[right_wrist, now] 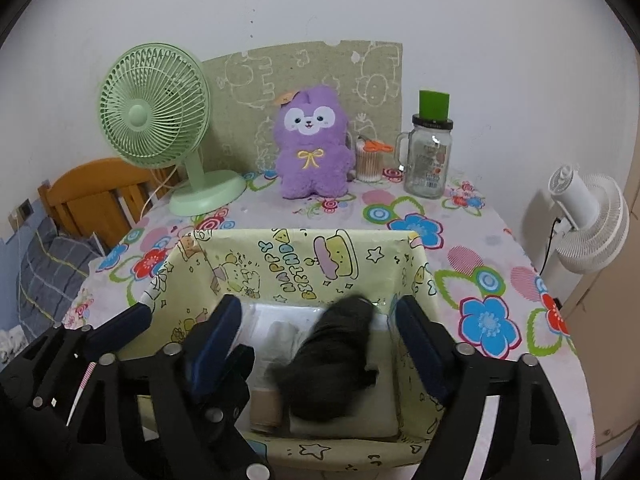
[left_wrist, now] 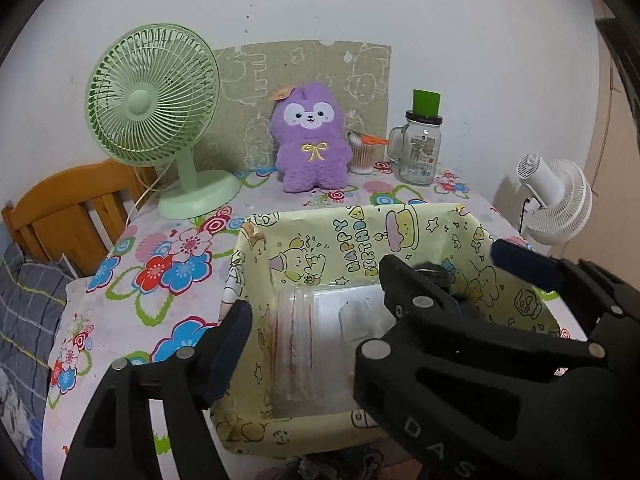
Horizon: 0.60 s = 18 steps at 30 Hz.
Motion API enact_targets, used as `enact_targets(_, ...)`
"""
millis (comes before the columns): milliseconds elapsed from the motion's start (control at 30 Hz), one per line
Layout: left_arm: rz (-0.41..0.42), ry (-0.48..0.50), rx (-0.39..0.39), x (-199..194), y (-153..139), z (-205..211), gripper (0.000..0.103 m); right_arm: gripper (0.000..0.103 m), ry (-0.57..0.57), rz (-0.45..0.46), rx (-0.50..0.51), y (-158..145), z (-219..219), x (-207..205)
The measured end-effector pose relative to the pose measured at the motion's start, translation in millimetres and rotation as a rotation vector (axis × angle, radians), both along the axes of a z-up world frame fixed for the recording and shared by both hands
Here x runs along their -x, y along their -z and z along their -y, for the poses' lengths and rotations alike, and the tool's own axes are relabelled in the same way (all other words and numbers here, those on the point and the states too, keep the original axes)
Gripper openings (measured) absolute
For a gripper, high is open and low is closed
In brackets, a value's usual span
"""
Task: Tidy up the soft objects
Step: 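Lower both items into the fabric box and open both tools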
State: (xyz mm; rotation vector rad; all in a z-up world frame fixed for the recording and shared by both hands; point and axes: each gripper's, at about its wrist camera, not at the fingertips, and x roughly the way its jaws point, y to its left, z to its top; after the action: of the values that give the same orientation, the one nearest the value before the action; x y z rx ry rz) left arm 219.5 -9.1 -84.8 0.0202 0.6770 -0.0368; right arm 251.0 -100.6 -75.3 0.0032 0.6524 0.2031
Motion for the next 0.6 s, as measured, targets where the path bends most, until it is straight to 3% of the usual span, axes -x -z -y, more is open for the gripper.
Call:
enact_targets(67, -0.003, 0.0, 0.003, 1, 0, 0, 0.079, 0.094, -0.001, 0.008, 0.014, -1, 0, 1)
enact_targets(600, 0.025, 0.02, -0.005, 28, -11, 4, 0.08, 0.097, 0.013, 0.065, 0.037, -15, 5, 32)
